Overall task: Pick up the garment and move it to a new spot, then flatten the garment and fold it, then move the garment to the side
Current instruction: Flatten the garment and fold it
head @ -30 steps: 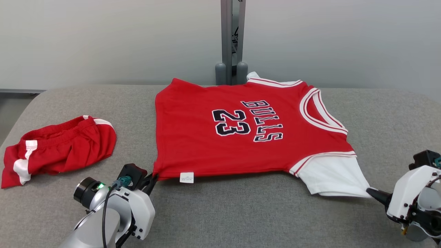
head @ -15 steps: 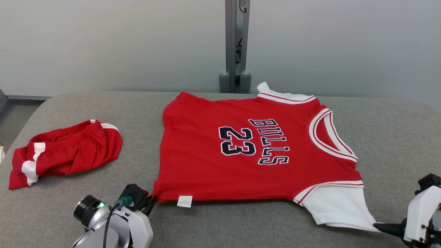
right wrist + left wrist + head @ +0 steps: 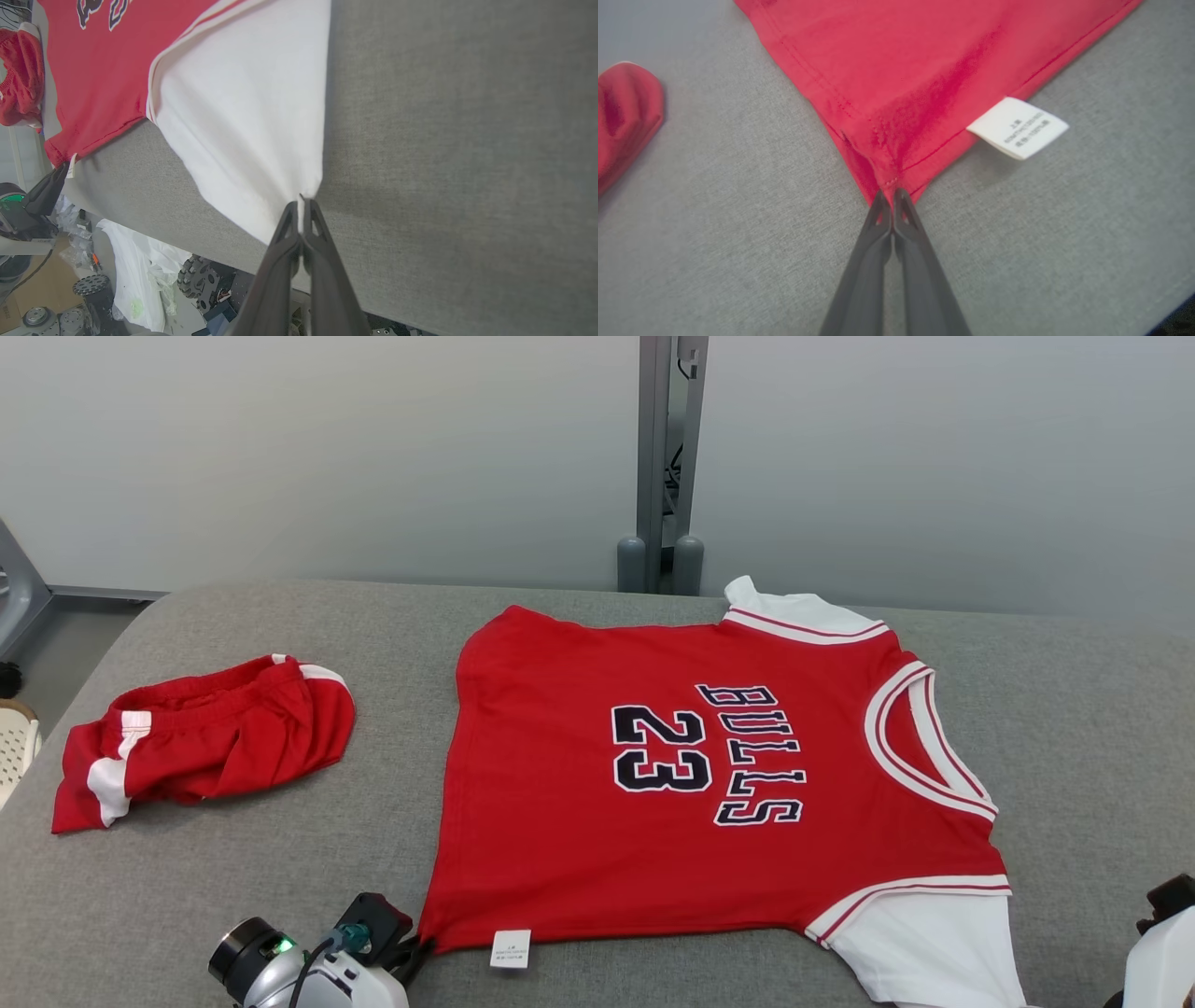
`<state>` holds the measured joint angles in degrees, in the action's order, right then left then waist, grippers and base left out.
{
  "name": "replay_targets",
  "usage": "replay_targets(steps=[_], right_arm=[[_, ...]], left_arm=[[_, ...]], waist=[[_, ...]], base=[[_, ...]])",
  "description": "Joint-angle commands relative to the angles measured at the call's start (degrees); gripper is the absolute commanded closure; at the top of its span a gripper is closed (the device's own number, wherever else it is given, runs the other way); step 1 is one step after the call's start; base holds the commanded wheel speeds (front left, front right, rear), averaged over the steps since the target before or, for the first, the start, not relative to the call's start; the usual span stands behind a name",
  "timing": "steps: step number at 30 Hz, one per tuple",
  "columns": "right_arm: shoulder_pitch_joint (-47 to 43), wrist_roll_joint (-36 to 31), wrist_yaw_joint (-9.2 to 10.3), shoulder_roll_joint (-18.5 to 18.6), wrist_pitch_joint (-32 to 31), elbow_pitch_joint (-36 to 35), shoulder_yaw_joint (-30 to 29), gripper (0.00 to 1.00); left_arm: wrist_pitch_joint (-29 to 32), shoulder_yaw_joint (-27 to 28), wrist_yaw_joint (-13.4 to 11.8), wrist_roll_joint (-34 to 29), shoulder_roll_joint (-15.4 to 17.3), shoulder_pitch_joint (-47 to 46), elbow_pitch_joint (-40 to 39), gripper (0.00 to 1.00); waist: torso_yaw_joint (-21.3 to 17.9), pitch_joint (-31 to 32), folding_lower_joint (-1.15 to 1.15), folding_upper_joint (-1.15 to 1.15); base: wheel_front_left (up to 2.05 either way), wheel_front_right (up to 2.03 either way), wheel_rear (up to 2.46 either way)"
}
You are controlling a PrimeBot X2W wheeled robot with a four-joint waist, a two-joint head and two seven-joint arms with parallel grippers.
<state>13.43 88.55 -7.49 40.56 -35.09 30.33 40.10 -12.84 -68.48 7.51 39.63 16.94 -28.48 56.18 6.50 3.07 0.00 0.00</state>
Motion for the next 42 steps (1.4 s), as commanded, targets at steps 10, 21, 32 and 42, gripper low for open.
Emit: replay_targets(steps=[10,21,32,42], right_arm=[[-2.9,3.7,-0.01,2.2,-0.4,-5.3,-2.2,1.00],[-7.4,8.0,-0.01,8.3,-4.2,-10.5,-1.2,1.00],[-11.6,12.2,-0.01,15.3,-3.1,-19.1,2.4,1.00],[-11.6,16.1,-0.01,19.4,1.4,-23.7,7.2,1.00]], left_arm=[[1.6,-2.9,-0.1,3.2,5.5,0.6,-3.9,1.00],[9.3,-4.6,-0.1,4.6,10.5,1.4,-14.3,1.00],[21.6,-4.7,-0.1,5.8,19.0,4.0,-31.6,1.00],[26.7,-4.7,-0.1,8.8,23.3,4.2,-40.0,1.00]], waist=[[0.1,-0.4,0.00,0.00],[0.4,-0.4,0.00,0.00],[-0.5,-0.6,0.00,0.00],[-0.9,-0.7,0.00,0.00]], base=[[0.00,0.00,0.00],[0.00,0.00,0.00],[0.00,0.00,0.00],[0.00,0.00,0.00]])
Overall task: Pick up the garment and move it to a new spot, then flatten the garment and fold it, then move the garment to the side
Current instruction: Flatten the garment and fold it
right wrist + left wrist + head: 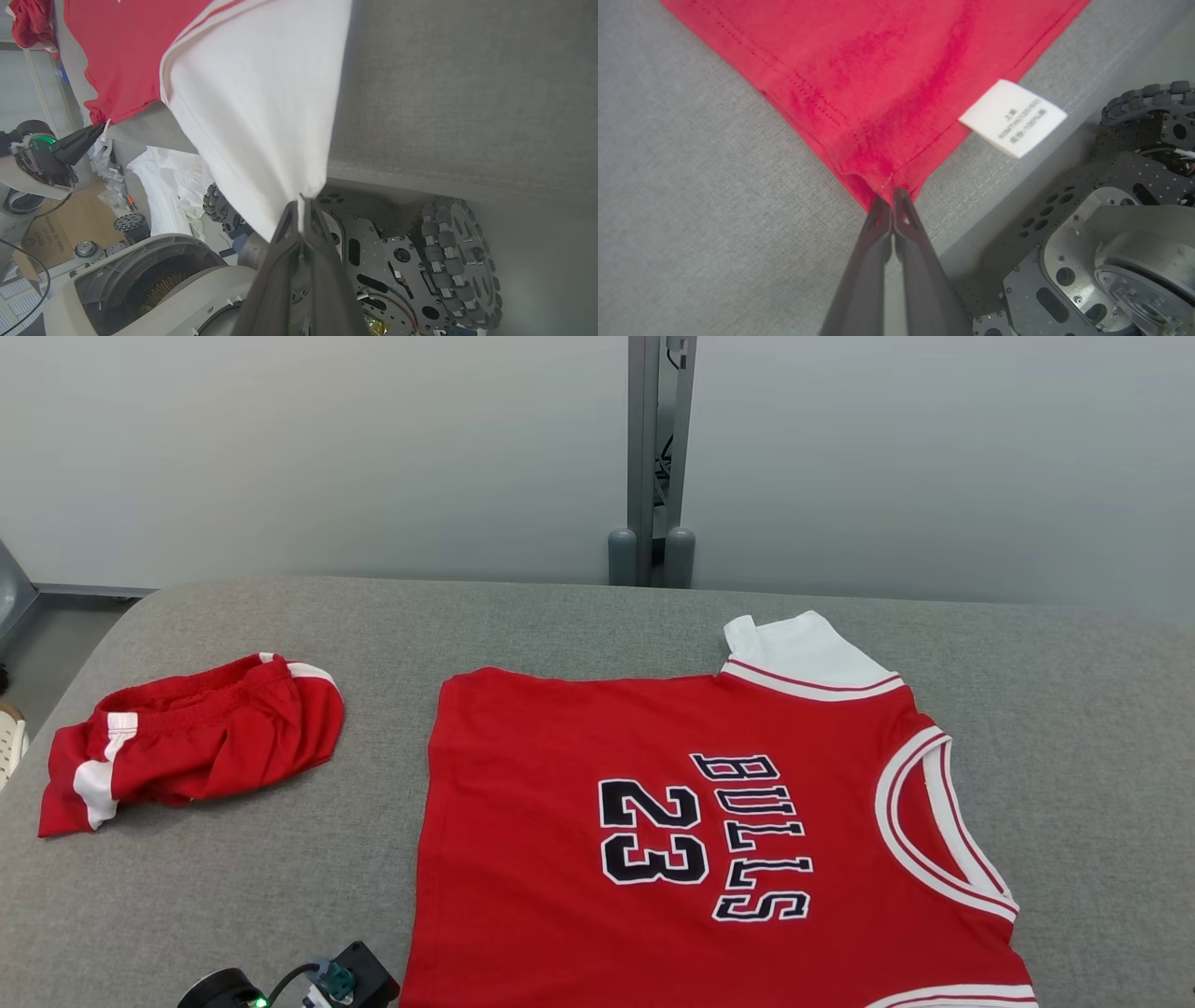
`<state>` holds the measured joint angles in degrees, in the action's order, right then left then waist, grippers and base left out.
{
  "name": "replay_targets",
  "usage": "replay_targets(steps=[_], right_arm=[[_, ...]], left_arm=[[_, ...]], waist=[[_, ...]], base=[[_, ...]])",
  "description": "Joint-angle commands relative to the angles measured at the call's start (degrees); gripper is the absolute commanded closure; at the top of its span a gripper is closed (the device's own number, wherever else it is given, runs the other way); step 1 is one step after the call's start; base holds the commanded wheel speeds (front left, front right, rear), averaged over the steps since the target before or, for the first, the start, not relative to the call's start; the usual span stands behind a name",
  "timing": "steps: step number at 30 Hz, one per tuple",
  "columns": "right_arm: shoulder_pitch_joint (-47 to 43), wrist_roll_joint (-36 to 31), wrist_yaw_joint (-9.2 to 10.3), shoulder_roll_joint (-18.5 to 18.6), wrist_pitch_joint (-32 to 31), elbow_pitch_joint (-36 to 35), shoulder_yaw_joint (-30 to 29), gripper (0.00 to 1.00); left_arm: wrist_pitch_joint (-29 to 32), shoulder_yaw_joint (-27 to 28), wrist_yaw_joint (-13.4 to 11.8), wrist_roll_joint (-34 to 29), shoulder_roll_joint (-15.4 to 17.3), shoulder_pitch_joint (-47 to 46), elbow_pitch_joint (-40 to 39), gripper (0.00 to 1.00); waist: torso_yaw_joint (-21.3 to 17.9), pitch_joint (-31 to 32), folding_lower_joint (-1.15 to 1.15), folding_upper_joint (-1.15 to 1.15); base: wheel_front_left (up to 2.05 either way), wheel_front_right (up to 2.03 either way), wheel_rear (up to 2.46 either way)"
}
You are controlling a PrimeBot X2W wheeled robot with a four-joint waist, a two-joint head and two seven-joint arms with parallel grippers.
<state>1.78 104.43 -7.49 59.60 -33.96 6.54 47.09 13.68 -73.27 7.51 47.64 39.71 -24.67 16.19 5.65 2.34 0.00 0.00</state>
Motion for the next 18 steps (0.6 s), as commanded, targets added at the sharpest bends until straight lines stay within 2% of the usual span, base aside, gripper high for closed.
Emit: replay_targets(steps=[1,10,18], right_arm=[[0.5,0.6,-0.01,0.6,0.8,-0.2,0.7,1.00],[4.1,1.5,-0.01,0.8,5.4,-2.4,4.0,1.00],[8.1,3.2,-0.02,1.2,10.7,-2.5,5.8,1.00]], left_arm=[[0.4,0.1,-0.1,0.7,0.6,0.4,-0.2,1.00],[0.9,0.1,0.0,3.1,1.1,-0.1,-1.2,1.00],[1.2,0.4,0.0,8.6,2.2,-2.4,-3.8,1.00]], waist=[[0.0,0.0,0.00,0.00],[0.0,-0.3,0.00,0.00],[0.7,-0.5,0.00,0.00]], base=[[0.00,0.00,0.00],[0.00,0.00,0.00],[0.00,0.00,0.00]])
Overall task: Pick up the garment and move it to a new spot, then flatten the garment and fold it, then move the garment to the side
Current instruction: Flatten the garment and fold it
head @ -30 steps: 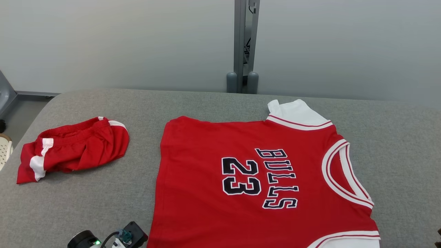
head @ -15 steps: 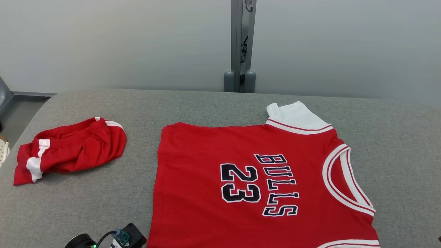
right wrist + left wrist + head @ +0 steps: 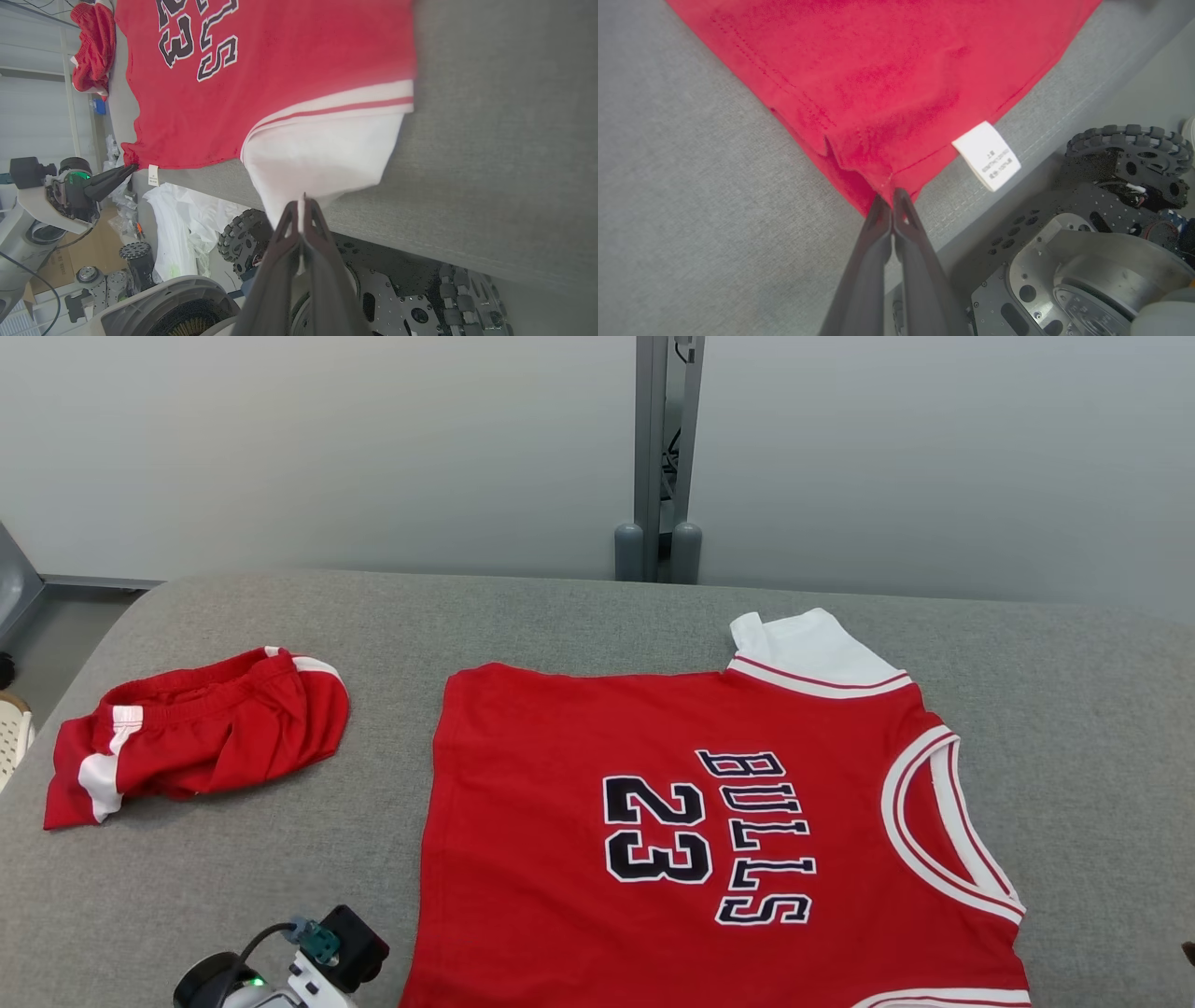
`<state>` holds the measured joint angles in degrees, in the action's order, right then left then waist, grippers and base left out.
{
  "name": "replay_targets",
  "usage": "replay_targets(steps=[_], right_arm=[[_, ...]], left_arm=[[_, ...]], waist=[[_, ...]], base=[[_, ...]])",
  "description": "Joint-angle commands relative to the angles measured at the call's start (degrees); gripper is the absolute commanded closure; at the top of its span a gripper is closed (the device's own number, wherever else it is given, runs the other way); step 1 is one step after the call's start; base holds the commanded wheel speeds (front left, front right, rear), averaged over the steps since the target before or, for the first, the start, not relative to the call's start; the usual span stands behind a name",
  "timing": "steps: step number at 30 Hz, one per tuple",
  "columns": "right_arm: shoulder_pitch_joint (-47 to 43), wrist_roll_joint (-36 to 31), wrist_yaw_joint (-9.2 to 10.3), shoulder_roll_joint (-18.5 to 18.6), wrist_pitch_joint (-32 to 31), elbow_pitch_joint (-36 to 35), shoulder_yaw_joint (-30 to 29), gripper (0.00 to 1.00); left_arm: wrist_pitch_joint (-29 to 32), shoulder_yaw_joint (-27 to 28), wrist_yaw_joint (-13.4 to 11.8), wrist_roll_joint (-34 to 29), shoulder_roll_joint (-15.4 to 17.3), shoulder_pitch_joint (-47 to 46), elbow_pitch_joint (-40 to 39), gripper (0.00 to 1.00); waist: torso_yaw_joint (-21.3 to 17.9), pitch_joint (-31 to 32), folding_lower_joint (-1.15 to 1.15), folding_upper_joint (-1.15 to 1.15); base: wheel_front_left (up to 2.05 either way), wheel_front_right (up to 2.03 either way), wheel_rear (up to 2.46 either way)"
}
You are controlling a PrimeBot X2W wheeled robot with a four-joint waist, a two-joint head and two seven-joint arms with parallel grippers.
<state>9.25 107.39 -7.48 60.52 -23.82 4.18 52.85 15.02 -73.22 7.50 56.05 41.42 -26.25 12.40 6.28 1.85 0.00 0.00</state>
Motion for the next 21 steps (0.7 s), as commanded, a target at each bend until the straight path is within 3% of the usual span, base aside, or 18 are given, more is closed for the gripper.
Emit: replay_targets(steps=[1,13,21], right_arm=[[1.1,0.6,-0.03,0.2,1.1,-0.1,0.1,1.00],[10.0,0.9,-0.03,-2.6,6.3,4.0,1.6,1.00],[15.6,-0.3,-0.03,-5.9,9.5,9.0,2.6,1.00]], left_arm=[[-0.3,0.4,0.0,0.8,0.6,-1.0,-0.1,1.00],[-1.7,5.8,-0.1,14.0,-0.4,-1.4,0.0,1.00],[-1.1,9.8,-1.7,21.3,-2.8,-1.7,3.6,1.00]], waist=[[0.0,0.0,0.00,0.00],[0.0,-1.9,0.00,0.00],[0.0,-4.4,0.00,0.00]], base=[[0.00,0.00,0.00],[0.00,0.00,0.00],[0.00,0.00,0.00]])
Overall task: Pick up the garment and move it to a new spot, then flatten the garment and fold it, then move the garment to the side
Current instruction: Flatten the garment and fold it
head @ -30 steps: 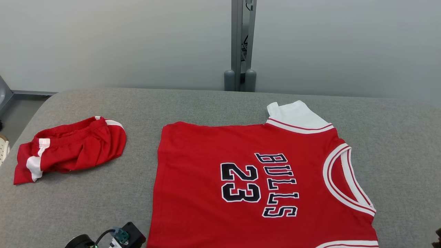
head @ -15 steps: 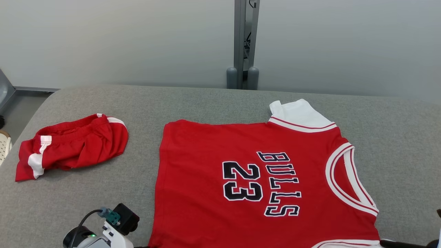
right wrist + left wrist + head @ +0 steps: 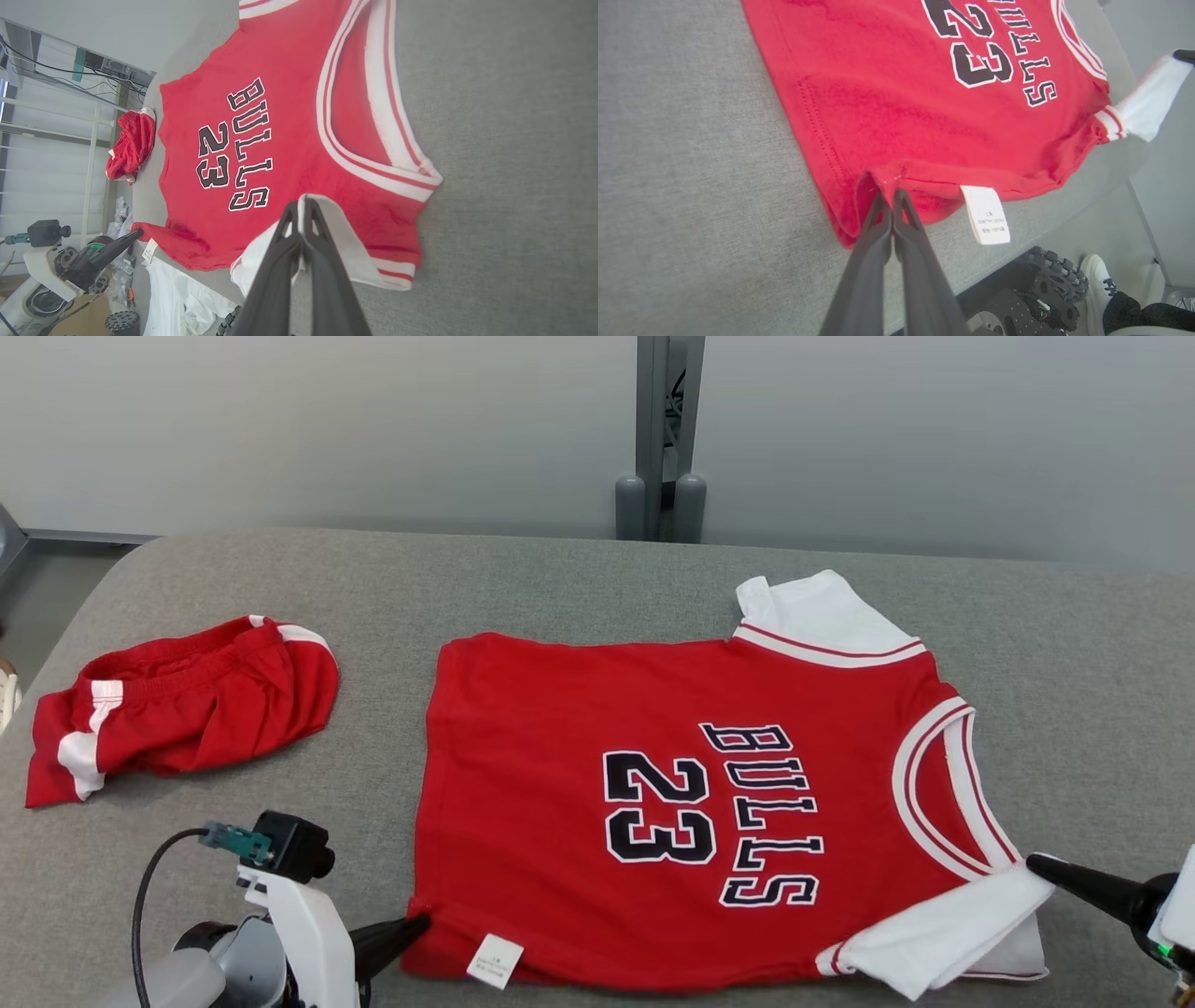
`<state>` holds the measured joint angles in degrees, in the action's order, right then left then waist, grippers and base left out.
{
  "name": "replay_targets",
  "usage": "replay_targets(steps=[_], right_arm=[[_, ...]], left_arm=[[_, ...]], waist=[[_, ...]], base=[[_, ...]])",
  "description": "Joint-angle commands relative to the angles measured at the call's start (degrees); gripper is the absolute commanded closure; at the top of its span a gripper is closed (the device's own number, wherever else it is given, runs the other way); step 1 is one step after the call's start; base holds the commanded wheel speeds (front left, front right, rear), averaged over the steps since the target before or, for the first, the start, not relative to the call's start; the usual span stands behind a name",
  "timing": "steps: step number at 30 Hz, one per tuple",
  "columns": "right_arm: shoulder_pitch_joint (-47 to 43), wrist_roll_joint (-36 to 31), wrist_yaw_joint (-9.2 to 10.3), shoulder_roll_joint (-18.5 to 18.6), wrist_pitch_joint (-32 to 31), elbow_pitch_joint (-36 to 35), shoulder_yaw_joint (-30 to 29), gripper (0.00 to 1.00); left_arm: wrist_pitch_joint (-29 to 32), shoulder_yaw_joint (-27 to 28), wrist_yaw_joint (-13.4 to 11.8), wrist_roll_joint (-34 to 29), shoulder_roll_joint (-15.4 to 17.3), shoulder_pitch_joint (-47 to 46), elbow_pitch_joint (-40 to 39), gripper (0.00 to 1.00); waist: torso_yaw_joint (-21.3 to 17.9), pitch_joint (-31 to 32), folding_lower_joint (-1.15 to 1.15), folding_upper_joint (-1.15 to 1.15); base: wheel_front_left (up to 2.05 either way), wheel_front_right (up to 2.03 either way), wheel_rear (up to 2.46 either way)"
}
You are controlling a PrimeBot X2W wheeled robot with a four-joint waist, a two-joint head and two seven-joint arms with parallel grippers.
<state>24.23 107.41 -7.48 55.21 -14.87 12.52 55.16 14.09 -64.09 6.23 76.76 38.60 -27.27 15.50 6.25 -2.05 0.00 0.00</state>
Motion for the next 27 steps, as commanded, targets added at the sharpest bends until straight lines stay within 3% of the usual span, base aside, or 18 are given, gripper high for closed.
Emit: replay_targets(steps=[1,13,27], right_arm=[[1.2,-0.5,-0.03,-1.1,0.9,1.0,0.4,1.00],[6.3,-1.5,-0.03,-3.5,4.3,6.2,1.8,1.00],[11.3,-2.5,-0.03,-5.3,7.1,10.4,1.9,1.00]], left_arm=[[-0.4,1.1,-0.7,1.0,-0.4,-0.9,0.9,1.00],[-3.2,4.7,-1.4,3.8,-4.2,-3.0,4.8,1.00],[-8.5,5.4,-0.8,0.6,-8.0,-5.7,10.4,1.00]], waist=[[0.1,-0.7,0.00,0.00],[0.7,-3.4,0.00,0.00],[1.6,-6.5,0.00,0.00]], base=[[0.00,0.00,0.00],[0.00,0.00,0.00],[0.00,0.00,0.00]])
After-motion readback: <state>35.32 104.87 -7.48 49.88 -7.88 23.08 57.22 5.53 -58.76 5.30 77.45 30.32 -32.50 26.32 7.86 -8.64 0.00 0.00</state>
